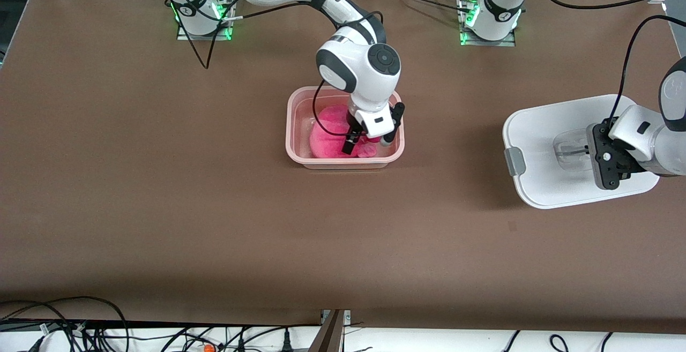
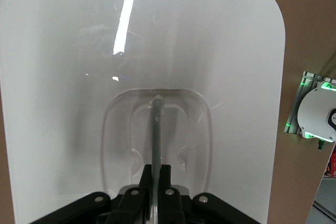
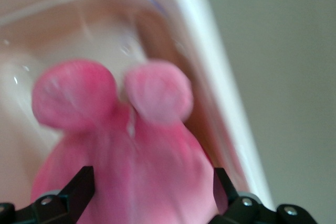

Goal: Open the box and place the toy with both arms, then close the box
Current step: 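Open the right gripper to release the toy and withdraw it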

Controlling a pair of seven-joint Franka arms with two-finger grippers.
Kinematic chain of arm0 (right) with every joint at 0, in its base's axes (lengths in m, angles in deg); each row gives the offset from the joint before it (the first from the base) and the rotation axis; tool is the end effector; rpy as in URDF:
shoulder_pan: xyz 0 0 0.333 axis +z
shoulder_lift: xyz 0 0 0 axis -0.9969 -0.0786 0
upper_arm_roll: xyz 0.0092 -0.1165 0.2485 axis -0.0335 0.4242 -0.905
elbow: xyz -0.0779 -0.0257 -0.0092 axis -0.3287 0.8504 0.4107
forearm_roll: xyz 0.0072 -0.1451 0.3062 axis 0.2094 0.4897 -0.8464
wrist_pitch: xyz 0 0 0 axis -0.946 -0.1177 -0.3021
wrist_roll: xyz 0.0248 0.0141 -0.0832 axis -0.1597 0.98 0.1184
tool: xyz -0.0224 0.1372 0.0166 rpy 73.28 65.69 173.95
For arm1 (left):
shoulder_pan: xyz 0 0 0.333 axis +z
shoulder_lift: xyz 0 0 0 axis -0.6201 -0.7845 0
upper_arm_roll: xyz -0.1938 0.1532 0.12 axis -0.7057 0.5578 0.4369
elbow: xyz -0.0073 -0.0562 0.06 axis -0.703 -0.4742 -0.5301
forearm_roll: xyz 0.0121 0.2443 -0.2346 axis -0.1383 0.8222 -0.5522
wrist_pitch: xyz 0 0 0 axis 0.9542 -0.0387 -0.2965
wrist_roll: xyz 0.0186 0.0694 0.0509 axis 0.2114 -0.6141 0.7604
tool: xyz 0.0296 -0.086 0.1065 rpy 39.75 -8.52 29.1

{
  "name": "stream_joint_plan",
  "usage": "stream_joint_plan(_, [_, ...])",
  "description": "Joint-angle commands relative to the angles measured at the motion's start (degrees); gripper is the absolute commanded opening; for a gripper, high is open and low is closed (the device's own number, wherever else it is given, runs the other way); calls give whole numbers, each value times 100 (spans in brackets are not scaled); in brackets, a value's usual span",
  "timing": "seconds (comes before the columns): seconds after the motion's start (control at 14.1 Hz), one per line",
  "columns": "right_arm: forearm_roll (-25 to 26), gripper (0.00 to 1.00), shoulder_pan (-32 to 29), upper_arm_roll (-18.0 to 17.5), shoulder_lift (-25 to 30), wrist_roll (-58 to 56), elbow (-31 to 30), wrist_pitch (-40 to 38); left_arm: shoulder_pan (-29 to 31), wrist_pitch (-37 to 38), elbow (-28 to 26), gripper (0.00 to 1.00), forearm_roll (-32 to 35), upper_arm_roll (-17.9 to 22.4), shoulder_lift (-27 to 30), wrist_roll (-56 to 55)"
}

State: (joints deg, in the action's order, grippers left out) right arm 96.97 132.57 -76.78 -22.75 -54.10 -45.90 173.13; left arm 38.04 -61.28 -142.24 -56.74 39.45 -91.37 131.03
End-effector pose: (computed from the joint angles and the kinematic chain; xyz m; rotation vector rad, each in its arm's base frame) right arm 0.4639 0.4874 0.2831 2.4885 1.5768 -0.0490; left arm 0.5724 0.0343 0.4157 2.2871 -1.8630 -0.4577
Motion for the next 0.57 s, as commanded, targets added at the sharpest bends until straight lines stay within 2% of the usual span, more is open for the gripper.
stream_joint_plan(0.0, [-264,100,-751,-91,1134,-28,-122,-853,54,59,81,0,91,-88,3,150])
stream_joint_plan(0.14, [-281,100,-1120,-39,1549,24,-122,-1511,-7,50,90,0,-171,-106,20,132])
stream_joint_plan(0.21, [-421,100,-1253,31,1724,190,-122,-2054,-77,41,99,0,-356,-167,29,80])
stream_joint_plan(0.28, [-735,100,-1628,180,1900,261,-122,-2260,-199,33,107,0,-436,-350,38,71])
stream_joint_plan(0.35, [-1234,100,-1971,268,2102,253,-166,-2331,-357,-37,108,0,-445,-595,38,62])
stream_joint_plan(0.42, [-1526,100,-2262,435,2365,296,-366,-2315,-541,-247,90,0,-454,-798,12,-42])
stream_joint_plan(0.5, [-1590,100,-2343,576,2724,584,-786,-2080,-752,-449,81,0,-515,-887,-23,-339])
